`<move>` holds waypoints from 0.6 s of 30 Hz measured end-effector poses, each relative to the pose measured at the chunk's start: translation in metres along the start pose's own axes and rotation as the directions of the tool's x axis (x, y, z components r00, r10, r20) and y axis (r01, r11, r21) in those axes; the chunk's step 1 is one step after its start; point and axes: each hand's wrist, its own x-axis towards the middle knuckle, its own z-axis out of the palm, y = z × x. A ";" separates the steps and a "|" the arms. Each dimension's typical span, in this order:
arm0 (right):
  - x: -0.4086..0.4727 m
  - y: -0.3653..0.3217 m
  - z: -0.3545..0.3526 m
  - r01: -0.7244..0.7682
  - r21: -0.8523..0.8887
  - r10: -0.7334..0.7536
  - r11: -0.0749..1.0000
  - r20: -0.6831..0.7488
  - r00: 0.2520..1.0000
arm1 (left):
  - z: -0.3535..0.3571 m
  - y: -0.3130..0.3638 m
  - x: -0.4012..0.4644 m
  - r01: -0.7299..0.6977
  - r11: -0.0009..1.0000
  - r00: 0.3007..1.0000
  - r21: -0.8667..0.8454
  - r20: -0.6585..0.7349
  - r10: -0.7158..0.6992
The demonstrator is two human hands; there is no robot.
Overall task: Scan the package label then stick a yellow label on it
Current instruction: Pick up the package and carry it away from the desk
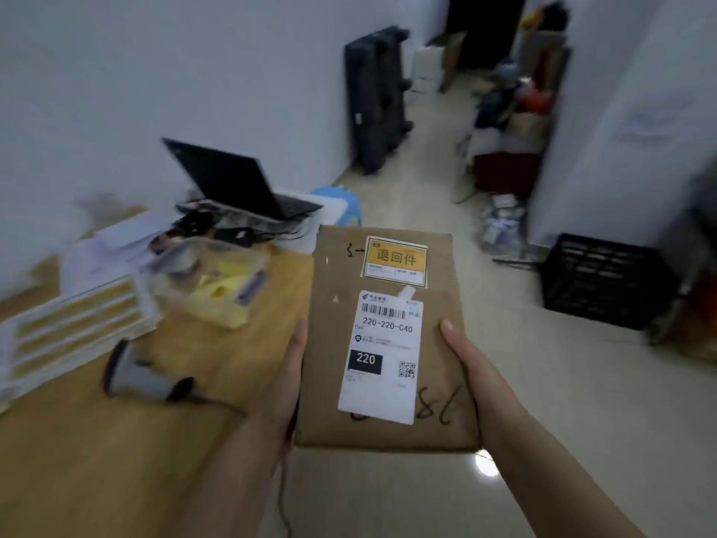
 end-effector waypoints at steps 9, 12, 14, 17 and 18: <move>-0.096 -0.037 -0.170 0.147 0.189 -0.058 0.971 -0.410 0.910 | 0.191 -0.044 0.004 0.110 0.969 0.883 0.222 0.425 -0.198; -0.117 -0.041 -0.210 0.210 0.226 -0.079 0.951 -0.480 0.874 | 0.240 -0.050 0.009 0.070 0.951 0.850 0.301 0.481 -0.215; -0.123 -0.046 -0.234 0.262 0.255 -0.101 0.931 -0.510 0.854 | 0.269 -0.053 0.015 0.043 0.940 0.826 0.339 0.517 -0.225; -0.122 -0.057 -0.266 0.321 0.291 -0.135 0.901 -0.515 0.847 | 0.307 -0.058 0.033 0.078 0.936 0.800 0.344 0.539 -0.264; -0.120 -0.062 -0.277 0.339 0.297 -0.152 0.893 -0.510 0.847 | 0.319 -0.059 0.039 0.080 0.938 0.797 0.338 0.543 -0.264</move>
